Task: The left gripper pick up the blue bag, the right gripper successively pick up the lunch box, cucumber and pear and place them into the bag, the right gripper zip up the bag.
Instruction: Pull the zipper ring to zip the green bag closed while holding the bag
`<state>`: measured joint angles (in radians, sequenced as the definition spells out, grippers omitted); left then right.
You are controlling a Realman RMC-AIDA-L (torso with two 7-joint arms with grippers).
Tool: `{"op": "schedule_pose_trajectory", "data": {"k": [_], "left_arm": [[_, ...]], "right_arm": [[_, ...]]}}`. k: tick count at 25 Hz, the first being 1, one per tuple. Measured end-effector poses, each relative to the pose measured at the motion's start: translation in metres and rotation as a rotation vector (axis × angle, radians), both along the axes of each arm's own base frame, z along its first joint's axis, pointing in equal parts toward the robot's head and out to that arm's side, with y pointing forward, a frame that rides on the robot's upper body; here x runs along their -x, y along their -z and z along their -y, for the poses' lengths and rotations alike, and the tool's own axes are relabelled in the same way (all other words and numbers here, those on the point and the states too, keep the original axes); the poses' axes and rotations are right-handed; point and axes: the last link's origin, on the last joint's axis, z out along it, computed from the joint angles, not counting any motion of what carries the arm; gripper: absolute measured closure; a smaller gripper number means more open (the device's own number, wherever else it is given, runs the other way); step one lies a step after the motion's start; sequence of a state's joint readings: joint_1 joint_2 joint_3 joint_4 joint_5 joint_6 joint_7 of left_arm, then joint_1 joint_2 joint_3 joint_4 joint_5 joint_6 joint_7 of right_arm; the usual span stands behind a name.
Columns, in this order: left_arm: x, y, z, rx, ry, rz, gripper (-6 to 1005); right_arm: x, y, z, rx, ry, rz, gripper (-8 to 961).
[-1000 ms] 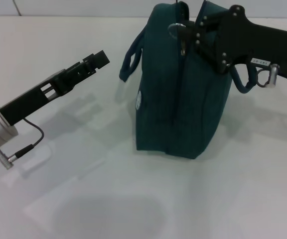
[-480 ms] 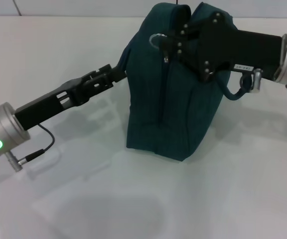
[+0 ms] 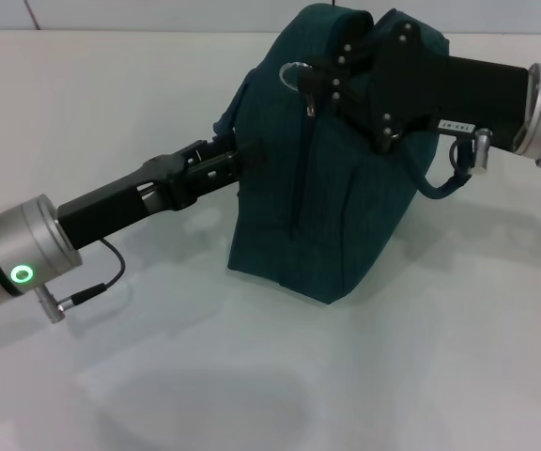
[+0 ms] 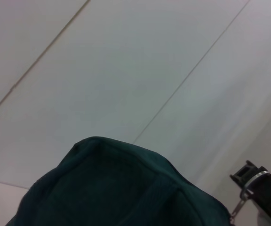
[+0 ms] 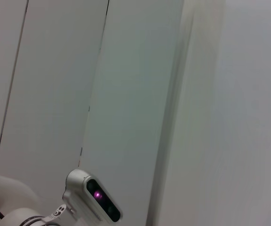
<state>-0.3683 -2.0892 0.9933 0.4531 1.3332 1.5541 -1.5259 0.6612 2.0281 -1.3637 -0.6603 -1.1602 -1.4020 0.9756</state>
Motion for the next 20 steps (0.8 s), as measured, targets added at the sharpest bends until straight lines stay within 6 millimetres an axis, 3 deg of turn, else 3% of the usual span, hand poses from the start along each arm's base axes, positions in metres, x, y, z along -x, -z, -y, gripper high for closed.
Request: {"op": "schedule_pose_trajectory", "data": {"k": [11,20], "left_arm": [[-0.0026,0.0035,-0.0088,-0.002,-0.016,-0.011,112],[-0.0060,0.0073,-0.0099,0.013,-0.005,-0.015,384]], "right_arm": [[-0.0022,-0.0003,0.0012,0.001,0.004,-0.001,936],[-0.0032,-0.0003,0.0017,0.002,0.006,-0.002,936]]}}
